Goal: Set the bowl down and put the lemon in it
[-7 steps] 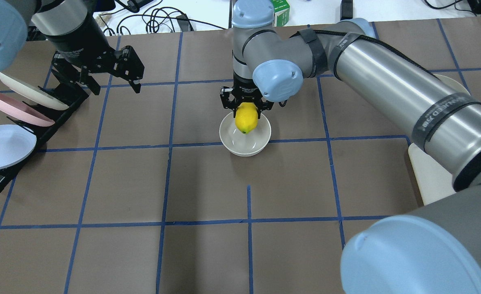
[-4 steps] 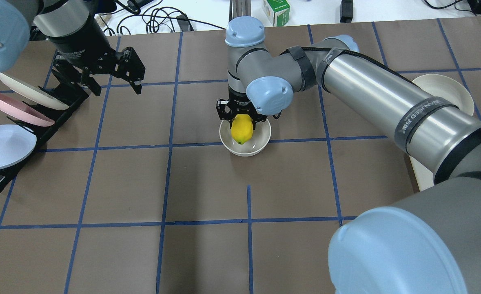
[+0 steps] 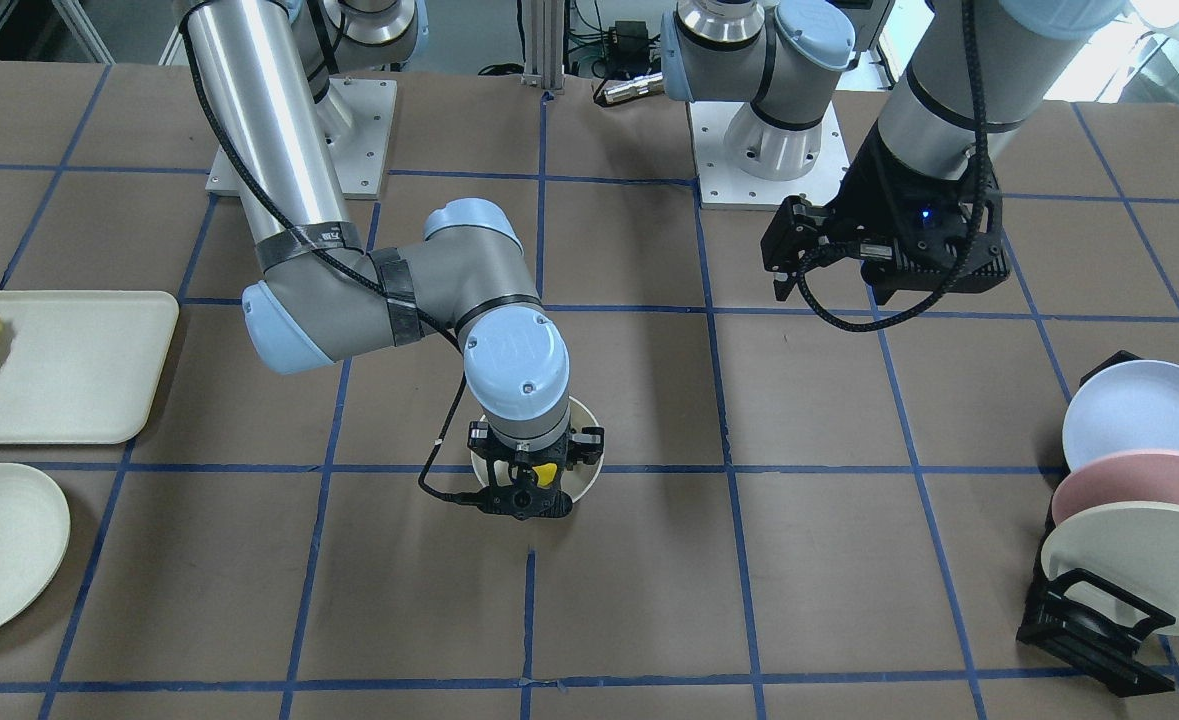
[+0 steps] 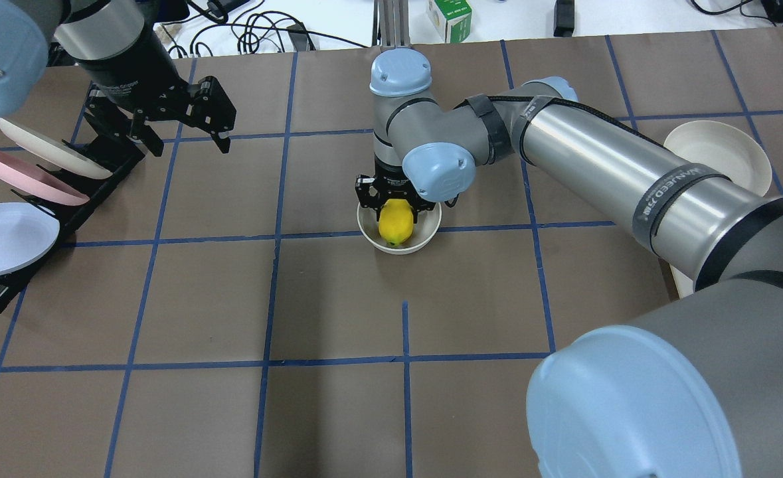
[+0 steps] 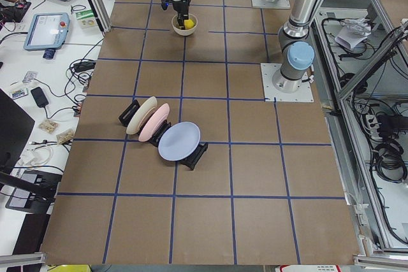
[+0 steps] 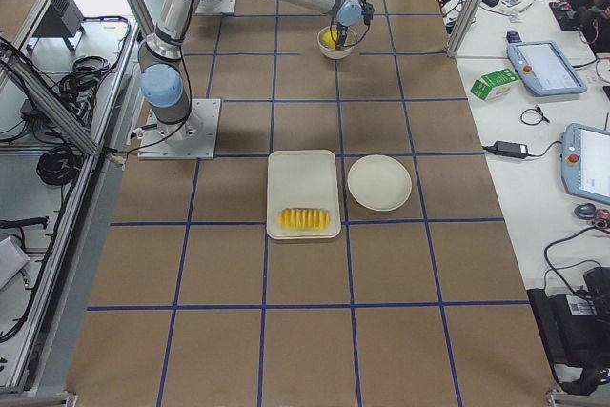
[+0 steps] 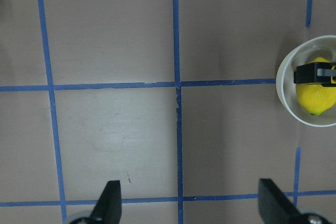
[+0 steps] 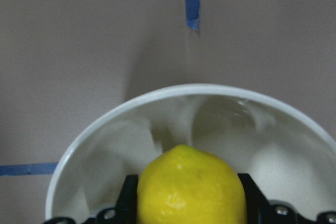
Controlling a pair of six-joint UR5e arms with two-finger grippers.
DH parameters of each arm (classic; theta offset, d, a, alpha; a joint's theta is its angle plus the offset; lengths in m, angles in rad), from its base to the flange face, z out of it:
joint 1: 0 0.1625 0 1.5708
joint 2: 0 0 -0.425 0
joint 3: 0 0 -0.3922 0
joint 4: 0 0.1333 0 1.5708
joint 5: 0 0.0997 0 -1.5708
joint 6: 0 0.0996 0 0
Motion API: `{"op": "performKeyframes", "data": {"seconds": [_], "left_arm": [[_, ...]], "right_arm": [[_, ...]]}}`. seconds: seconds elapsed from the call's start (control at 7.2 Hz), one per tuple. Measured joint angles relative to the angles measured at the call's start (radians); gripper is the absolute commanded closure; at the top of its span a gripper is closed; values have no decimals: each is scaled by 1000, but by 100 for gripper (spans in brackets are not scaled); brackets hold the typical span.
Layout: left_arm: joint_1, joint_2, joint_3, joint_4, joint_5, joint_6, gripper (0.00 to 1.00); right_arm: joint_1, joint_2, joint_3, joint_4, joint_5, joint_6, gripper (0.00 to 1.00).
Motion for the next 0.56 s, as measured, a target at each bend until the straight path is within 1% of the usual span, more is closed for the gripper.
{"op": "performKeyframes", "data": {"seconds": [0.14, 0.28, 0.42, 0.56], "left_arm": [[0, 0, -1, 0, 0, 0, 9], [0, 2, -2, 0, 1, -1, 10], [0, 3, -3, 0, 3, -1, 9], [1, 4, -5, 0, 4, 0, 9]], "right_arm": [[0, 2, 1, -1, 0, 1, 16], [0, 2, 1, -1, 0, 3, 13], [0, 0, 2, -1, -1, 4, 5], [-1, -2, 2, 0, -4, 4, 0]]}}
